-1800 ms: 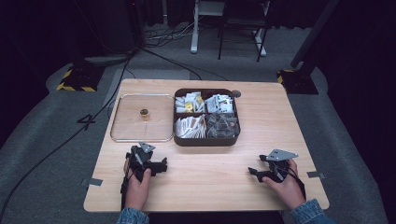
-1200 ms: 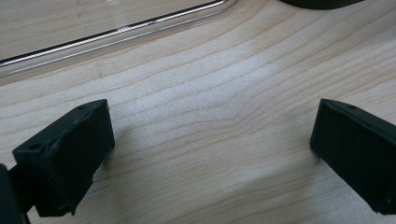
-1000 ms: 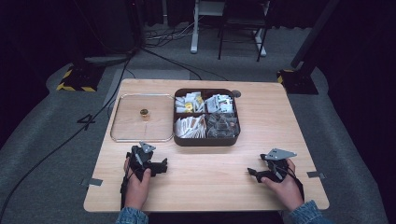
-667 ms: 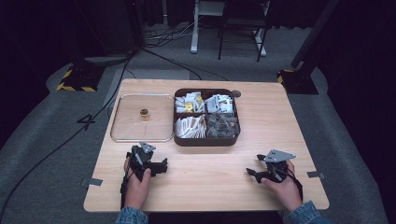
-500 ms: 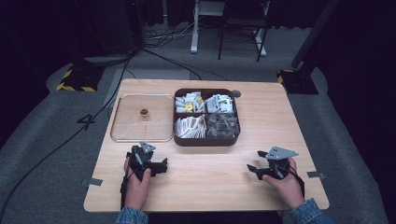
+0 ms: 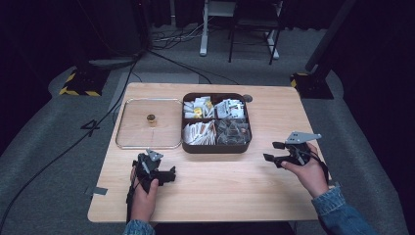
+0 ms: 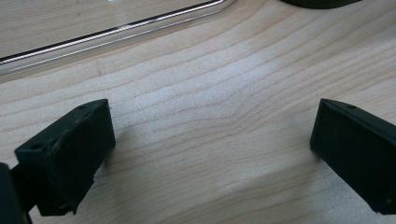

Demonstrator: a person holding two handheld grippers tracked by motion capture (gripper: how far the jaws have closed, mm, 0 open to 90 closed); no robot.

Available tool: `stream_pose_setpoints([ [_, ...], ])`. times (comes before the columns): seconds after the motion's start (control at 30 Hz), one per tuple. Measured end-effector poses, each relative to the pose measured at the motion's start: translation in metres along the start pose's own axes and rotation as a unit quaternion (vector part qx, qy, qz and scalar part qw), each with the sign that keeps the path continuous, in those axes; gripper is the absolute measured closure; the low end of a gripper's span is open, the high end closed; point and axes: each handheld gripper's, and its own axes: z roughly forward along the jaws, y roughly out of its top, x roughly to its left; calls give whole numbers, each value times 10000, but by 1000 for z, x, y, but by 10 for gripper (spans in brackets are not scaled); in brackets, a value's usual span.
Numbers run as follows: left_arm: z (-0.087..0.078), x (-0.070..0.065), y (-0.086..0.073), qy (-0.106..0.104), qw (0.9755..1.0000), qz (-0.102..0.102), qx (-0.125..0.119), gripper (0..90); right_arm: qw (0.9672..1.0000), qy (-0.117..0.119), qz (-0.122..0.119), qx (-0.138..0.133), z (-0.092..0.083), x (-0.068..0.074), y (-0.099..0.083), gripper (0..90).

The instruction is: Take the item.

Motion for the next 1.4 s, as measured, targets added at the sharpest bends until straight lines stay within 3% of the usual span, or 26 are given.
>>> stream_pose_setpoints([
  [0.23,2,2,2,-36,10000,10,9,0,9996,-170,-187,-117,0,-5,27,334],
  [0.27,2,2,2,-37,10000,-4,-1,0,9995,-149,-201,-206,3,-8,36,405],
  [0.3,2,2,2,-40,10000,4,0,0,9993,16,-227,-281,5,-9,41,437],
  [0.43,2,2,2,-39,10000,4,0,0,9994,131,-174,-267,13,-15,59,435],
  [0.63,2,2,2,-35,10000,2,-5,0,9998,1,-68,-171,21,-23,77,413],
  [0.83,2,2,2,-40,10000,9,-2,0,9997,-180,-91,-111,33,-37,101,472],
  [1.03,2,2,3,-38,10000,15,-2,0,9995,-277,-170,-39,47,-41,118,525],
  [1.1,2,3,3,-33,10000,34,3,0,9995,-306,-108,-36,50,-42,121,533],
  [1.13,3,3,3,-41,10000,43,7,0,9995,-291,84,-52,56,-46,127,538],
  [1.4,3,3,3,-51,10000,35,-2,0,9980,-415,470,-1,76,-55,143,534],
])
